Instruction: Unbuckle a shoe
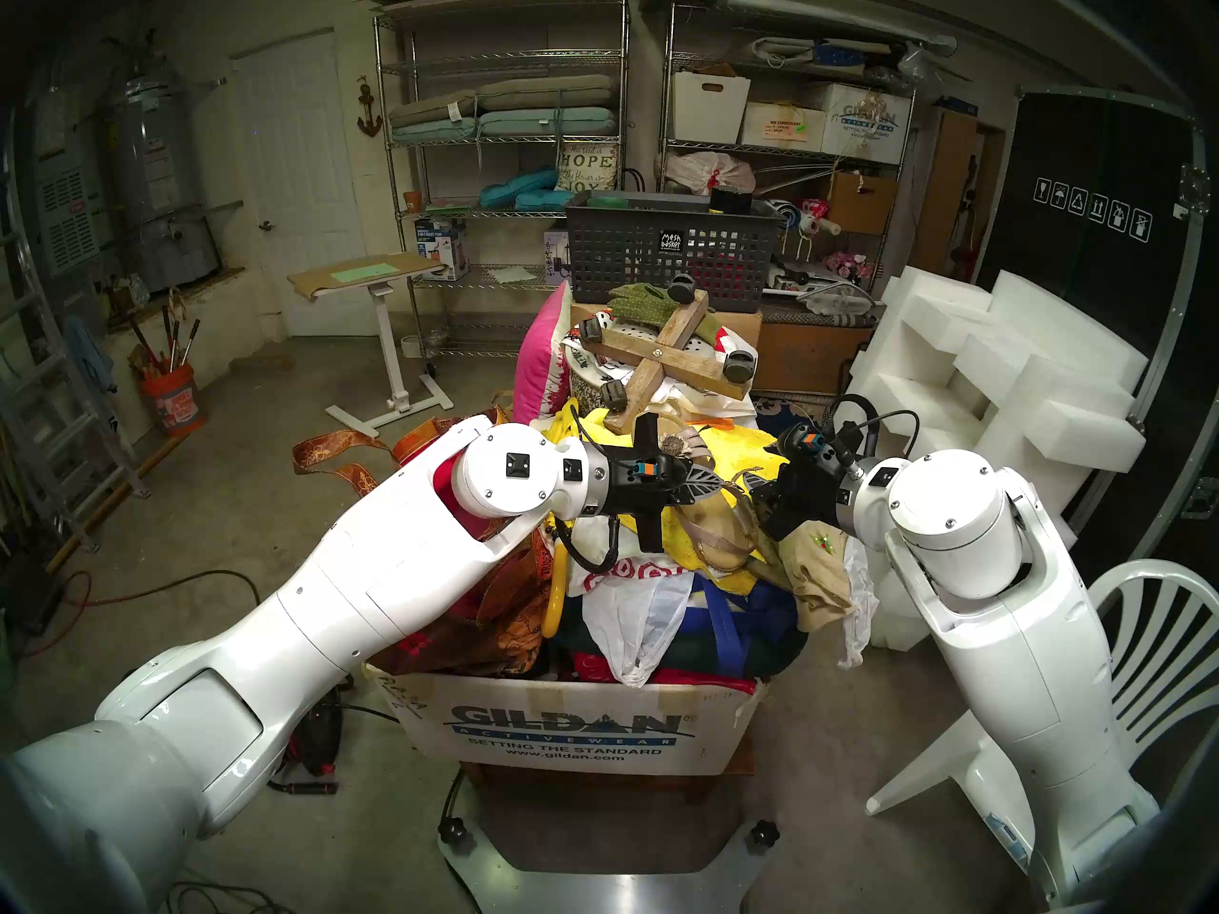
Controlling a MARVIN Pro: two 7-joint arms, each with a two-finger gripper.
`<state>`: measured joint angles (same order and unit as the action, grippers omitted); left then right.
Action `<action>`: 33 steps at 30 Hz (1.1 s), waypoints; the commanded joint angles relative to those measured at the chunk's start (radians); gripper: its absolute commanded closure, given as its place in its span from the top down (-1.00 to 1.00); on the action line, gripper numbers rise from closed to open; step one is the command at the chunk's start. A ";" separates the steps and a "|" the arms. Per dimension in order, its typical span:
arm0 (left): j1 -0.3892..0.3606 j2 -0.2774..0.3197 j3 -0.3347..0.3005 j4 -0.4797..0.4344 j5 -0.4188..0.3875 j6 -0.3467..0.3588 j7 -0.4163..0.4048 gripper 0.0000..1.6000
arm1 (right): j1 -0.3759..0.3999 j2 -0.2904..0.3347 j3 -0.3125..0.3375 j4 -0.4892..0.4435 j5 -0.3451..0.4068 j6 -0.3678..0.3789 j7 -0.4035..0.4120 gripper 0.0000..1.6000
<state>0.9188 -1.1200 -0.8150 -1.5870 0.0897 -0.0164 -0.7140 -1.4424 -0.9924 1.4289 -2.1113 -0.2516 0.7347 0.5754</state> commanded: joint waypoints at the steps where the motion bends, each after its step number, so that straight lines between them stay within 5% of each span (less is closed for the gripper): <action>1: -0.020 -0.022 -0.006 0.004 0.010 0.007 0.020 -1.00 | -0.045 0.011 0.064 -0.052 0.021 -0.003 -0.001 0.38; 10: -0.020 -0.022 -0.009 0.008 0.008 0.004 0.017 -1.00 | -0.072 0.029 0.064 -0.065 0.034 -0.027 0.024 0.34; 25: -0.011 -0.012 -0.009 -0.004 0.004 0.006 0.018 -1.00 | -0.029 0.018 0.007 -0.031 0.011 -0.037 0.028 -0.01; 33: -0.010 -0.015 -0.006 -0.004 0.009 0.009 0.023 -1.00 | -0.052 0.017 0.044 -0.054 0.019 -0.029 0.028 0.09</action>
<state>0.9161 -1.1302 -0.8161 -1.5737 0.0967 -0.0080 -0.6966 -1.4928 -0.9720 1.4301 -2.1317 -0.2483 0.7031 0.6083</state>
